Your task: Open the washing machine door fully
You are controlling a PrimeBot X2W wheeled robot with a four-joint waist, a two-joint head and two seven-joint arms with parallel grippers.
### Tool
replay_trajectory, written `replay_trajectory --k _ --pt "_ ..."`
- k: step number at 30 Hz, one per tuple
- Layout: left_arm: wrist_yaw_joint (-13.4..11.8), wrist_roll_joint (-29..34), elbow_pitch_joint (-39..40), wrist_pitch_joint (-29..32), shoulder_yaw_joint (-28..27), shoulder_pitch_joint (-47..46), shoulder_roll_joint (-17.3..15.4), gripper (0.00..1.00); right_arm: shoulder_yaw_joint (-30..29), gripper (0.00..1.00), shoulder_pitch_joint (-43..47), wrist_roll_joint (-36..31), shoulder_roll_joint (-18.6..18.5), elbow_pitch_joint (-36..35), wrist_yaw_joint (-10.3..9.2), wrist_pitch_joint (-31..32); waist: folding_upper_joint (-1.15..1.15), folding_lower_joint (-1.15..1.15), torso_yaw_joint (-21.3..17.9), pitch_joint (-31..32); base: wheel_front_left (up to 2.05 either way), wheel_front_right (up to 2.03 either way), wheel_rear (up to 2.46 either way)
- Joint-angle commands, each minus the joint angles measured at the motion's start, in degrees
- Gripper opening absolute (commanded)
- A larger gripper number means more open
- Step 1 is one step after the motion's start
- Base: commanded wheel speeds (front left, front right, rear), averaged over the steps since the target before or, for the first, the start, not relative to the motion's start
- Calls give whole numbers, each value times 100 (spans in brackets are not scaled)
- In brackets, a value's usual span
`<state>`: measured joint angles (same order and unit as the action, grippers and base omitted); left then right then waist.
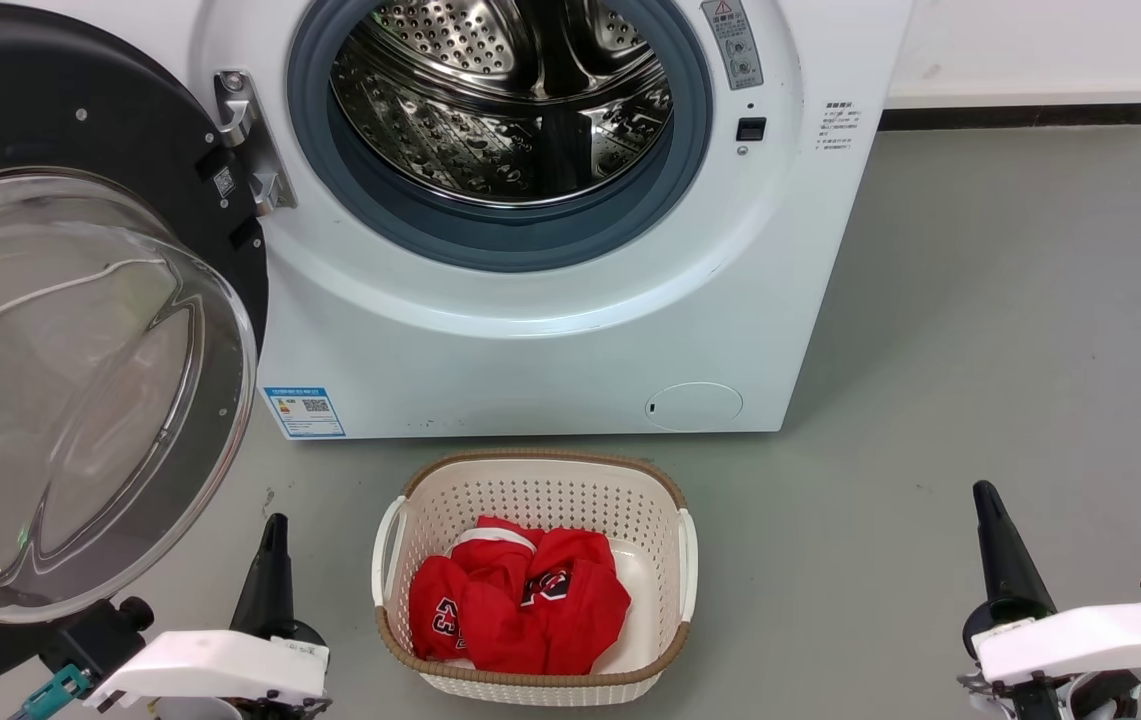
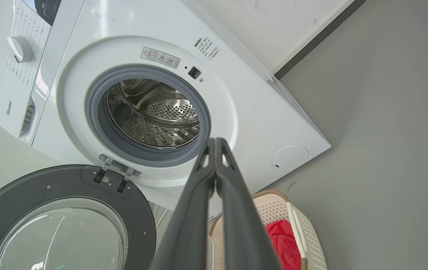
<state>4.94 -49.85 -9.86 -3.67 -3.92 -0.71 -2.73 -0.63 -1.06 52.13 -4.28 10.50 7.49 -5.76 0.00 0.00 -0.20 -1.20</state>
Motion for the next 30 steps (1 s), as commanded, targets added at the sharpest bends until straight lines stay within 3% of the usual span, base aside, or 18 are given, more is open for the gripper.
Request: replay_trajectory --k 1,30 --pt "32 -155 33 27 -22 -167 -12 0 -19 0 -157 169 -43 -41 1 35 0 0 0 1 0 0 0" --pt "141 -2029 -176 488 -136 -370 -17 0 -168 0 -337 2029 -48 133 1 489 0 0 8 39 0 0 0"
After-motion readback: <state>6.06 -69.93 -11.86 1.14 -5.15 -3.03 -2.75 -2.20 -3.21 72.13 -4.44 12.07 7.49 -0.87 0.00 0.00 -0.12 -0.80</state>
